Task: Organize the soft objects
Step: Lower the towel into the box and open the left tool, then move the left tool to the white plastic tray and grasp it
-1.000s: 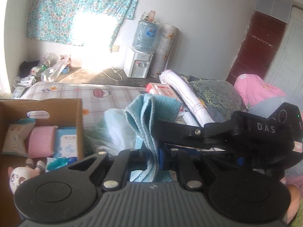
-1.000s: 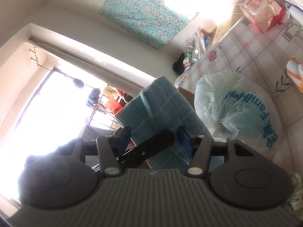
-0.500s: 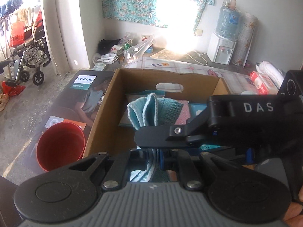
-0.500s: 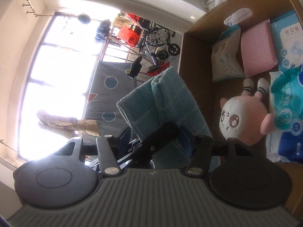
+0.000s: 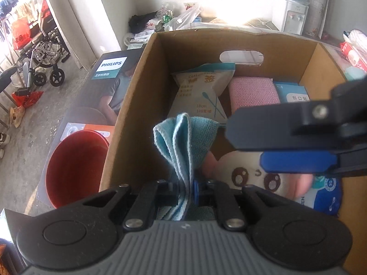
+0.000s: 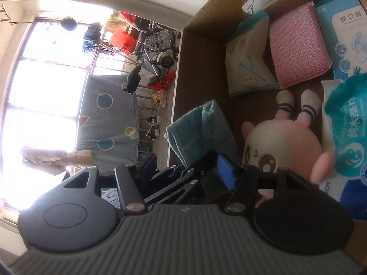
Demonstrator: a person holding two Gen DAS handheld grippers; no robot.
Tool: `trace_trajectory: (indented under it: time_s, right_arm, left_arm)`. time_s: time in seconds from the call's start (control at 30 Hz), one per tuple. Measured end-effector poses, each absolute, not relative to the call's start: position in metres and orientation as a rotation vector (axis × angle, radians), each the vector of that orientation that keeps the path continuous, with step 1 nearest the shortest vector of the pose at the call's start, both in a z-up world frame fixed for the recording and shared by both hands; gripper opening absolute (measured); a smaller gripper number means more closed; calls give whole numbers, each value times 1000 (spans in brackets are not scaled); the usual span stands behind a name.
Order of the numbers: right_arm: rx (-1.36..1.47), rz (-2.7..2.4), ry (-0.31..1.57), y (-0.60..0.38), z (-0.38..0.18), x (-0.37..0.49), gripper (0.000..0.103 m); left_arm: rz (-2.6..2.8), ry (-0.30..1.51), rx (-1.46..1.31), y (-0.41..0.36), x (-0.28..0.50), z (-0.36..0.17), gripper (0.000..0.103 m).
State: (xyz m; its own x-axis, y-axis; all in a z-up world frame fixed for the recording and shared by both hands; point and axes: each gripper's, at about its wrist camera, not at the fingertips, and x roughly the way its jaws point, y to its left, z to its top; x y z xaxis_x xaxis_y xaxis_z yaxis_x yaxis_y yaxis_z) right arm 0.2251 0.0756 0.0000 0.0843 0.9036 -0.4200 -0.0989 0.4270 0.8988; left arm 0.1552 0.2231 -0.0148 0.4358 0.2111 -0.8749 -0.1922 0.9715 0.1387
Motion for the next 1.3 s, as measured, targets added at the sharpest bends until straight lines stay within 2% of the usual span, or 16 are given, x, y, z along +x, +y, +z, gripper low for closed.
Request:
trace_trajectory:
  time_s: [0.17, 0.23, 0.3, 0.37, 0.4, 0.67, 0.93, 1.1, 1.3]
  right_arm:
    - [818, 874, 1177, 40, 12, 225, 64]
    - [812, 870, 1168, 29, 9, 221, 65]
    - [810, 867, 1162, 20, 9, 218, 66]
    - [814, 865, 1153, 14, 8, 217, 67]
    - [815, 864, 1147, 12, 8, 216, 67]
    - [807, 861, 1057, -21, 22, 195, 69]
    - [662, 759, 879, -101, 54, 144, 78]
    - [575, 618, 801, -168, 65, 109, 81]
    - [538, 419, 769, -251, 55, 87, 81]
  left_arm:
    - [288, 1094, 20, 224, 169, -28, 17]
    - [289, 1082, -2, 224, 167, -27, 24]
    - [290, 1050, -14, 224, 163, -21, 42]
    - [295, 1007, -9, 221, 160, -14, 52]
    - [301, 986, -5, 220, 158, -10, 54]
    - [270, 858, -61, 204, 133, 30, 59]
    - [35, 720, -127, 139, 86, 67, 65]
    - [-127, 669, -106, 85, 67, 72, 71]
    - [-269, 700, -61, 23, 70, 55, 71]
